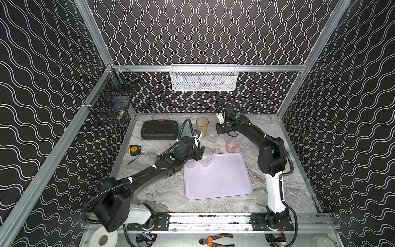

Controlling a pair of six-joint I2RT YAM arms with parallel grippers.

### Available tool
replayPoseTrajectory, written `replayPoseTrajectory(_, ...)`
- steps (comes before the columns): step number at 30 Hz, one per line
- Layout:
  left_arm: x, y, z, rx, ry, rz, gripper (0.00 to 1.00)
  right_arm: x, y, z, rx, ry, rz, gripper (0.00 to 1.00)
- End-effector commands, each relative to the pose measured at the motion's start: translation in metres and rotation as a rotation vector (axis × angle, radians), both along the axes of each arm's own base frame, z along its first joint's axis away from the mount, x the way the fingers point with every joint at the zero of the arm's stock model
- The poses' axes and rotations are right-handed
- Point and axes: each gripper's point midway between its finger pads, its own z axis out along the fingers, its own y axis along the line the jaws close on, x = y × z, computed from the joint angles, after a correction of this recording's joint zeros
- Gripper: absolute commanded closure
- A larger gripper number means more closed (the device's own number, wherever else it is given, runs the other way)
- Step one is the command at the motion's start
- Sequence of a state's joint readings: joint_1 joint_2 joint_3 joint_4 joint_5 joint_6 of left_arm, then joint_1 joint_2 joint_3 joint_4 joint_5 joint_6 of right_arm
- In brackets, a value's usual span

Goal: Place the glasses into the tray
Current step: Pick up the glass from the top-center of the table, then place the glass on the tray.

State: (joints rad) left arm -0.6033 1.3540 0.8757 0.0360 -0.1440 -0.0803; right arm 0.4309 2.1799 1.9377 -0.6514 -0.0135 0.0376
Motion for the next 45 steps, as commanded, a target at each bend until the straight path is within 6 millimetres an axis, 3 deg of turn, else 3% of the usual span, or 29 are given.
replayPoseTrajectory(1, 0.004, 0.005, 0.008, -0.004, -0.034, 0.033, 0.28, -0.001, 0.004, 0.030, 0.055, -0.047, -0.009, 0.99)
replayPoseTrajectory(7, 0.008, 0.017, 0.018, -0.004, -0.051, 0.108, 0.28, -0.014, 0.001, 0.067, 0.100, -0.069, -0.030, 1.00)
replayPoseTrajectory(10, 0.010, 0.025, 0.035, -0.008, -0.073, 0.149, 0.28, -0.030, -0.003, 0.088, 0.122, -0.071, -0.044, 1.00)
replayPoseTrajectory(16, 0.002, 0.030, 0.063, -0.037, -0.084, 0.151, 0.28, -0.073, -0.011, 0.119, 0.167, -0.044, -0.015, 1.00)
replayPoseTrajectory(20, -0.009, 0.037, 0.072, -0.042, -0.084, 0.143, 0.28, -0.110, -0.023, 0.121, 0.159, 0.004, 0.017, 1.00)
replayPoseTrajectory(26, -0.032, 0.050, 0.082, -0.106, -0.102, 0.148, 0.26, -0.161, -0.041, 0.110, 0.135, 0.090, 0.050, 1.00)
replayPoseTrajectory(33, -0.053, 0.031, 0.055, -0.113, 0.023, 0.011, 0.31, -0.200, -0.075, 0.070, -0.039, 0.138, -0.027, 1.00)
replayPoseTrajectory(38, -0.059, 0.023, 0.038, -0.166, 0.082, -0.010, 0.33, -0.221, -0.066, 0.039, -0.182, 0.101, -0.027, 1.00)
replayPoseTrajectory(45, -0.062, 0.016, 0.021, -0.182, 0.117, -0.024, 0.33, -0.223, -0.047, 0.011, -0.225, 0.095, -0.008, 1.00)
